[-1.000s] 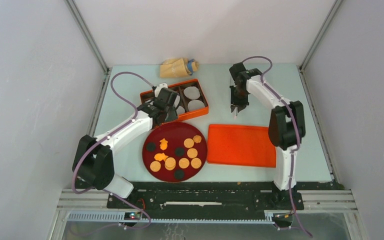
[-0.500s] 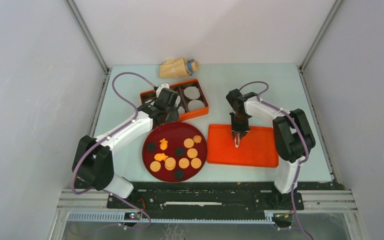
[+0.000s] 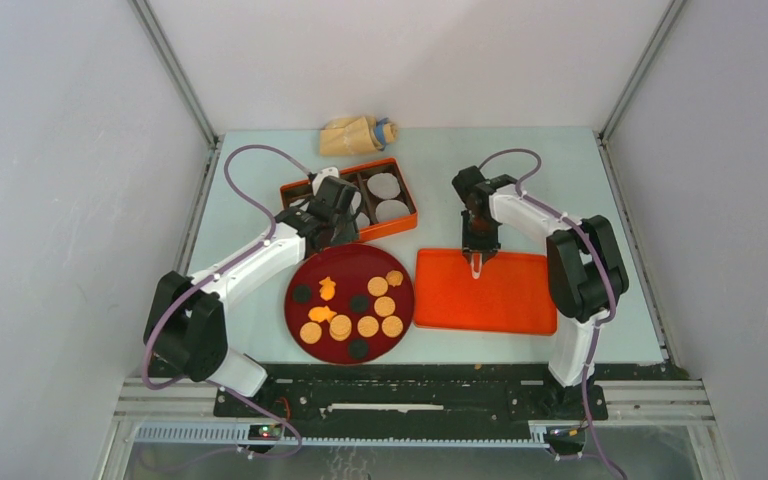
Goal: Pack the cookies
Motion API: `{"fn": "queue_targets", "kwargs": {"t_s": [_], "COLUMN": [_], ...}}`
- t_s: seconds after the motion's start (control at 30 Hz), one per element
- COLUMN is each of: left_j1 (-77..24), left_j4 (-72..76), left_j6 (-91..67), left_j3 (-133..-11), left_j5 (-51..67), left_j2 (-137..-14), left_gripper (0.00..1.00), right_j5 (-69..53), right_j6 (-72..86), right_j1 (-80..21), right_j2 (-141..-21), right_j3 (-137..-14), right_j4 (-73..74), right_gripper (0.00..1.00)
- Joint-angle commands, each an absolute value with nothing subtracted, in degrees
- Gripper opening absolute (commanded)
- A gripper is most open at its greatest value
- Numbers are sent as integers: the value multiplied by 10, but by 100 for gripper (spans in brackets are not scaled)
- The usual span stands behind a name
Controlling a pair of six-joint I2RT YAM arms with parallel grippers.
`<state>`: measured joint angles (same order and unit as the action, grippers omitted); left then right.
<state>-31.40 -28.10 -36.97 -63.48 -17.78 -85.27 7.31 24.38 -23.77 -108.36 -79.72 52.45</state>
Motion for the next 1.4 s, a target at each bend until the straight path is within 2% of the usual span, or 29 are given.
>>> {"fn": "queue_targets", "kwargs": {"t_s": [0.0, 0.03, 0.13, 0.2, 0.37, 0.63, 1.0, 1.13, 1.37], "left_j1": [-317, -317, -318, -318, -318, -318, -318, -318, -318], "left_j4": [-268, -266, -262, -258, -250, -250, -250, -250, -258], "left_j6": [-360, -360, -360, -359, -355, -354, -352, -353, -346], "left_j3": [-629, -628, -627, -622, -612, -611, -613, -617, -642], "left_j5": [-179, -177, -165, -161, -161, -167, -167, -165, -163], "left_j2": [-839, -842, -848, -848, -835, -827, -832, -837, -840], "left_gripper": [43, 43, 43, 43, 44, 43, 44, 43, 44], "right_j5": [102, 102, 111, 111, 116, 113, 113, 87, 51], "right_j6": [240, 235, 232, 230, 227, 233, 251, 249, 265], "right_j1": [-220, -217, -216, -216, -210, -195, -182, -170, -161], "right_j2": [-1094, -1100, -1104, -1096, -1098, -1165, -1193, -1213, -1202], "right_j3": [-831, -836, -840, -834, -865, -924, -889, -901, -860], "right_j4": [529, 533, 537, 530, 541, 544, 503, 500, 472], "right_gripper": [32, 37, 62, 72, 79, 78, 73, 61, 62]}}
